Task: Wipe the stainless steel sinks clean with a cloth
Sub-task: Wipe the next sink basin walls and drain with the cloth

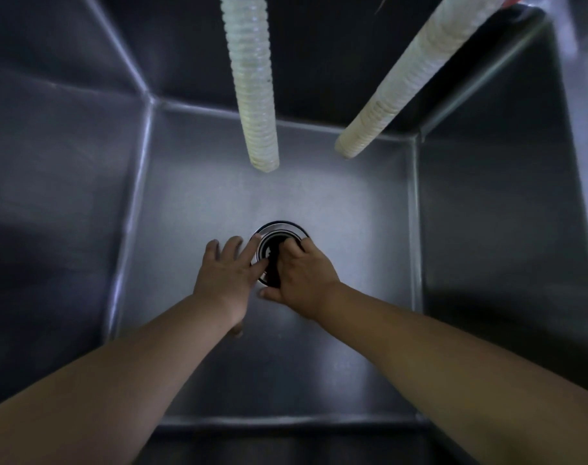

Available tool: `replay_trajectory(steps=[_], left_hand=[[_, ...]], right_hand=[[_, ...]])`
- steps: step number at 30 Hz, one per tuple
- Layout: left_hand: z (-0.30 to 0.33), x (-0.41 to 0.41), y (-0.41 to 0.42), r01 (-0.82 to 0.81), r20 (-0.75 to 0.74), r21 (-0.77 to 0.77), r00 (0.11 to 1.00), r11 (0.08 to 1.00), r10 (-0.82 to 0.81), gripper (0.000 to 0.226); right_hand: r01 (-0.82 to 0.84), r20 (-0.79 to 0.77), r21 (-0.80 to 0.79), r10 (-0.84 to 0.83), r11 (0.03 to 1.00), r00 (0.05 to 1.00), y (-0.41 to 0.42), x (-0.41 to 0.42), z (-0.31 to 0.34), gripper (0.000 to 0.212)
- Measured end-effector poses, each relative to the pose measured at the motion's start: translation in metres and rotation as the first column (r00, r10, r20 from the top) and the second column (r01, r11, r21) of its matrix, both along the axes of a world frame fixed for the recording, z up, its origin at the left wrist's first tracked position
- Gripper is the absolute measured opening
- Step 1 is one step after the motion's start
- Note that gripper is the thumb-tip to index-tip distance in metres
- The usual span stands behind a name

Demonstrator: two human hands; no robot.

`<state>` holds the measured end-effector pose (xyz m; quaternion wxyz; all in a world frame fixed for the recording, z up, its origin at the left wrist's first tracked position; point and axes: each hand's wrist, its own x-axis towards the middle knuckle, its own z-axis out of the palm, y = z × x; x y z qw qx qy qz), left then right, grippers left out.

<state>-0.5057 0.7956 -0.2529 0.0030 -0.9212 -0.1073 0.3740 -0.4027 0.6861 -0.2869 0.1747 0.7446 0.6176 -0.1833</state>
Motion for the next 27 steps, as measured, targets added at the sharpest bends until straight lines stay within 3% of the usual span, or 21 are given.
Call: replay_trajectory(steps=[10,13,15,19,22,23,24,27], left_hand=[[-0.003,-0.004,0.001,-0.01,0.031,-0.008,0.999,1.0,0.01,0.131],[-0.005,-0.005,0.002,-0.008,0.037,-0.007,0.999,1.0,0.008,0.131],[-0.005,-0.005,0.002,-0.01,0.049,-0.006,0.999,1.0,0.01,0.131],[-0.006,-0.007,0.001,0.005,0.06,0.001,0.998,1.0,-0.005,0.131],[-0.009,-0.01,0.001,-0.009,0.052,-0.002,0.999,1.0,0.009,0.138],[-0.01,-0.012,0.001,-0.019,0.06,-0.006,0.998,1.0,0.019,0.141],[-0.01,-0.014,0.001,-0.03,0.074,-0.01,0.997,1.0,0.031,0.143],[-0.007,-0.026,0.001,-0.091,0.132,-0.011,0.987,0.996,0.092,0.14]], right_hand=[[0.297,-0.227,0.093,-0.27,0.95,0.936,0.009,0.006,-0.004,0.046],[0.399,-0.324,0.181,-0.328,0.899,0.887,-0.003,0.011,0.0,0.029],[0.424,-0.28,0.29,-0.348,0.858,0.895,-0.013,0.003,0.011,0.021],[0.47,-0.185,0.594,-0.457,0.653,0.87,-0.039,0.003,0.036,0.018],[0.608,-0.308,0.646,-0.572,0.461,0.76,-0.061,0.02,0.053,0.016],[0.633,-0.344,0.634,-0.571,0.445,0.746,-0.068,0.021,0.056,0.019],[0.624,-0.345,0.613,-0.547,0.484,0.763,-0.074,0.02,0.057,0.02],[0.379,-0.215,0.479,-0.312,0.792,0.925,-0.098,0.003,0.053,0.028]])
